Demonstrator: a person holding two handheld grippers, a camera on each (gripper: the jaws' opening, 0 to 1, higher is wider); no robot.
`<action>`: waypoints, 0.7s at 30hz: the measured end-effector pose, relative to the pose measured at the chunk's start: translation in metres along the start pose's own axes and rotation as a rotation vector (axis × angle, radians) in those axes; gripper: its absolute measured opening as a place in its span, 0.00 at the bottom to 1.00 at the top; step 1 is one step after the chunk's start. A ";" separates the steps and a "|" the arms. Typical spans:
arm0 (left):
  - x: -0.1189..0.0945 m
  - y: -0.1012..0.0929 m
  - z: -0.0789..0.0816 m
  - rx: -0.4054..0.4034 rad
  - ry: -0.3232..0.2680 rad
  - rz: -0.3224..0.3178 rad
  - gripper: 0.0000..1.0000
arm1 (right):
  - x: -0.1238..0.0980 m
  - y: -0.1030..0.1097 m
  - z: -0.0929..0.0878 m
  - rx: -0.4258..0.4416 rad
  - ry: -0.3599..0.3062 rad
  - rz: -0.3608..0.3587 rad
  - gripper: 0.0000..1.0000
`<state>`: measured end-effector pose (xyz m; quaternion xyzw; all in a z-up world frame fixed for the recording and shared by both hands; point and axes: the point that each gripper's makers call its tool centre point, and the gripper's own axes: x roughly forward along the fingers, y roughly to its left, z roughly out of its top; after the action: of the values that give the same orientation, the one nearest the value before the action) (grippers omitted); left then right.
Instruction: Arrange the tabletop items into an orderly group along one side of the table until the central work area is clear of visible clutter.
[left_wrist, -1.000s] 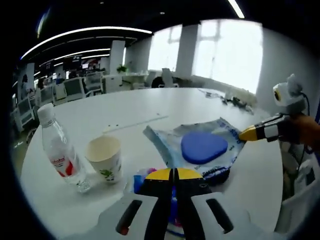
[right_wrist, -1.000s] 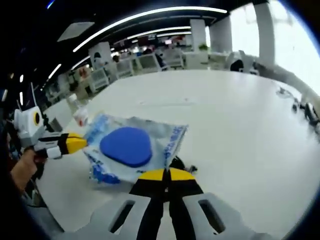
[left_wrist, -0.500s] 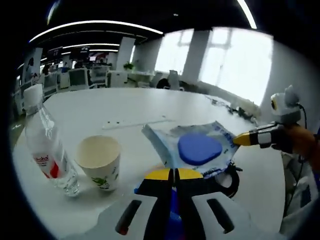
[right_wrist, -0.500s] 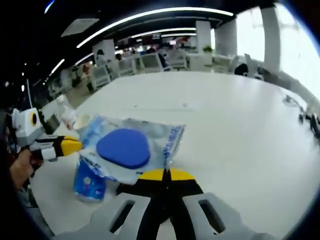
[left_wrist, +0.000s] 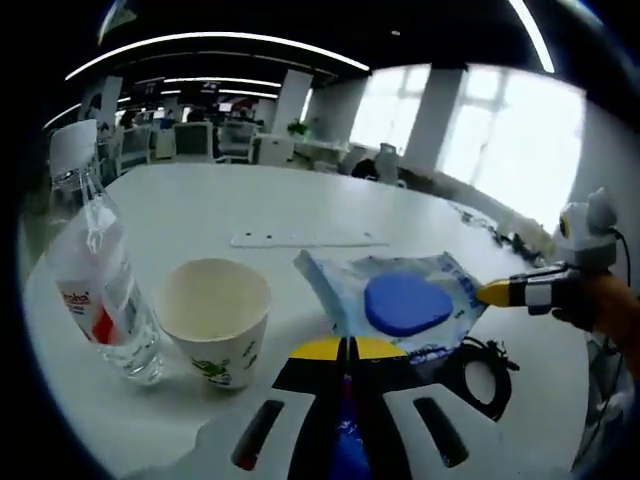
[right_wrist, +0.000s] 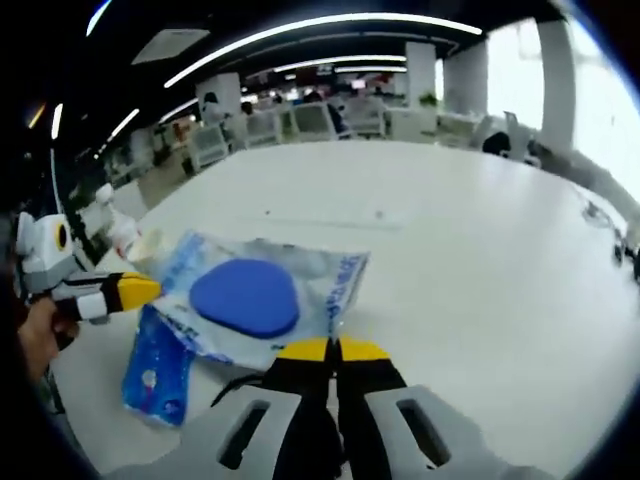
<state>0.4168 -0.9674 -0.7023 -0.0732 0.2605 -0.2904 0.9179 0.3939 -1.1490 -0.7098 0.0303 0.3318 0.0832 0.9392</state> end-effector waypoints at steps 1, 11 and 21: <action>0.001 0.002 0.001 0.000 -0.004 0.014 0.01 | 0.002 0.000 0.001 0.006 0.000 0.005 0.00; 0.013 0.014 -0.002 0.102 -0.001 0.143 0.01 | 0.021 0.000 -0.004 0.004 0.027 0.031 0.00; 0.017 0.018 -0.013 0.108 0.047 0.181 0.01 | 0.028 -0.001 -0.013 0.008 0.050 0.046 0.00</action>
<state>0.4307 -0.9623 -0.7255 0.0068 0.2714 -0.2214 0.9366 0.4074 -1.1454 -0.7371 0.0395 0.3549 0.1043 0.9282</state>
